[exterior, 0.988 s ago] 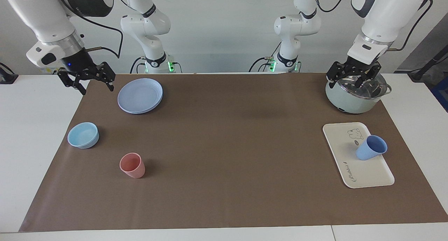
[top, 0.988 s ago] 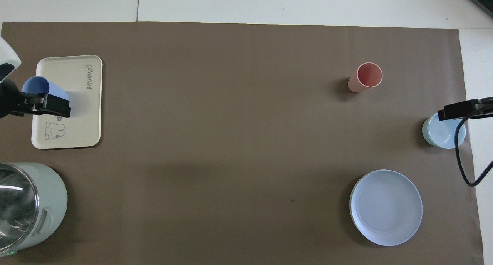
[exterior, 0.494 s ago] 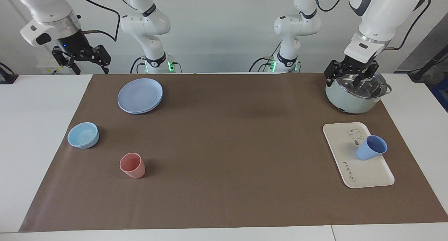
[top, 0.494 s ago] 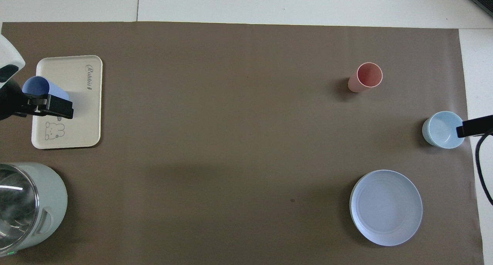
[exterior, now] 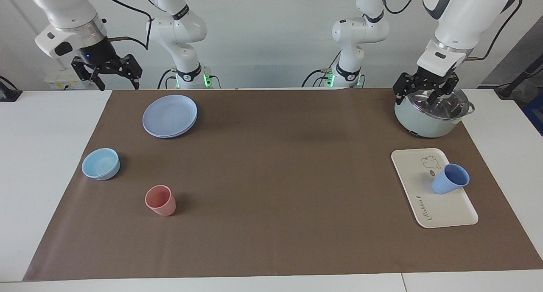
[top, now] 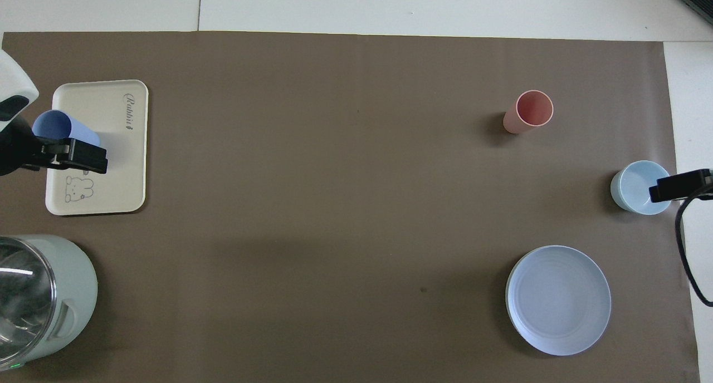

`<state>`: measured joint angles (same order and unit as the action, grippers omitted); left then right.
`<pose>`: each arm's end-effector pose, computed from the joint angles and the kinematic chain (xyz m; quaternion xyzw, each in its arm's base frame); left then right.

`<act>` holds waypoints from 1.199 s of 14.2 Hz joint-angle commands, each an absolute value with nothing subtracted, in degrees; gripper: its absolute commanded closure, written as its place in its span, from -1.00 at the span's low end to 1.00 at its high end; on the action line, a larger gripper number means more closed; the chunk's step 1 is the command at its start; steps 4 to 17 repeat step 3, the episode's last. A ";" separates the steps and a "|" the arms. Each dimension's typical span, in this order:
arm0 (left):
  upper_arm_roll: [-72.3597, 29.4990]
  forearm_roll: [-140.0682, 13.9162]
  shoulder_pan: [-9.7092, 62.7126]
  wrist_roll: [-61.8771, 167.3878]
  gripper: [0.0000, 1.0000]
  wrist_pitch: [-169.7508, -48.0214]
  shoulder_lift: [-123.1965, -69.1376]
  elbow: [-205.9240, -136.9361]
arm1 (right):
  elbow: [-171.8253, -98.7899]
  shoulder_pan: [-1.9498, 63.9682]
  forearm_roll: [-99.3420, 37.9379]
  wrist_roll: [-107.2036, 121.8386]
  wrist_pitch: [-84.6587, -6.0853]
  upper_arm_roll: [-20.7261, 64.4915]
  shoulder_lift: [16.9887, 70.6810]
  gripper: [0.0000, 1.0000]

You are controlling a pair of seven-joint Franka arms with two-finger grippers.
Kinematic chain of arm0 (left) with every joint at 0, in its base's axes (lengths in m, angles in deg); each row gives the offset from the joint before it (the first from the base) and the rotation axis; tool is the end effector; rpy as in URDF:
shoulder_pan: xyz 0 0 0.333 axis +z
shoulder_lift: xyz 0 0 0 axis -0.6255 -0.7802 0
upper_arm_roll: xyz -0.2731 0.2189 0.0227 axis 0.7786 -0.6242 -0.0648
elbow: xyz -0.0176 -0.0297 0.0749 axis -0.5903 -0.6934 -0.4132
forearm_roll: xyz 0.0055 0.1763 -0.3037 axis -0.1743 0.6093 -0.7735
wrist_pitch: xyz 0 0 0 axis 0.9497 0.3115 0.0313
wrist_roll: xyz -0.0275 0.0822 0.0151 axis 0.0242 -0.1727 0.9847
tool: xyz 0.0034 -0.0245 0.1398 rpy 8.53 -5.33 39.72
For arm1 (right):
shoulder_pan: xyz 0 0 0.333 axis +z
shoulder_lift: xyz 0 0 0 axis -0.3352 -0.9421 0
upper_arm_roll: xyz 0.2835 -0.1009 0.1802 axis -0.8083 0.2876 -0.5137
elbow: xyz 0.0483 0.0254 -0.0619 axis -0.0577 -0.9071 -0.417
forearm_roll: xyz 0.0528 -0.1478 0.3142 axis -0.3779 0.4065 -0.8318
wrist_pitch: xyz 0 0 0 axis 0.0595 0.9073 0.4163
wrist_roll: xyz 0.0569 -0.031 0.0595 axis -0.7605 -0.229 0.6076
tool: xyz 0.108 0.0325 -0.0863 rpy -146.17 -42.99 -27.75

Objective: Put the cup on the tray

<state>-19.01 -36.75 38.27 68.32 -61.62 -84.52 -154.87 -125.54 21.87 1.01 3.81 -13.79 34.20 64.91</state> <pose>0.5001 -0.0499 0.6216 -0.9985 0.0527 -0.0018 0.0111 0.4663 -0.0286 0.6396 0.9997 0.0149 -0.0200 0.0040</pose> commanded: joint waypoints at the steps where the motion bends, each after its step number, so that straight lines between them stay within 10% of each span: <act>1: -19.18 -36.09 37.93 68.64 -1.00 -59.80 -82.94 -155.66 | -126.74 21.61 0.41 2.40 -14.08 33.92 65.77 -1.00; 17: -19.18 -36.01 38.01 68.90 -1.00 -59.27 -82.94 -155.48 | -127.53 21.61 0.41 2.40 -16.01 33.92 65.94 -1.00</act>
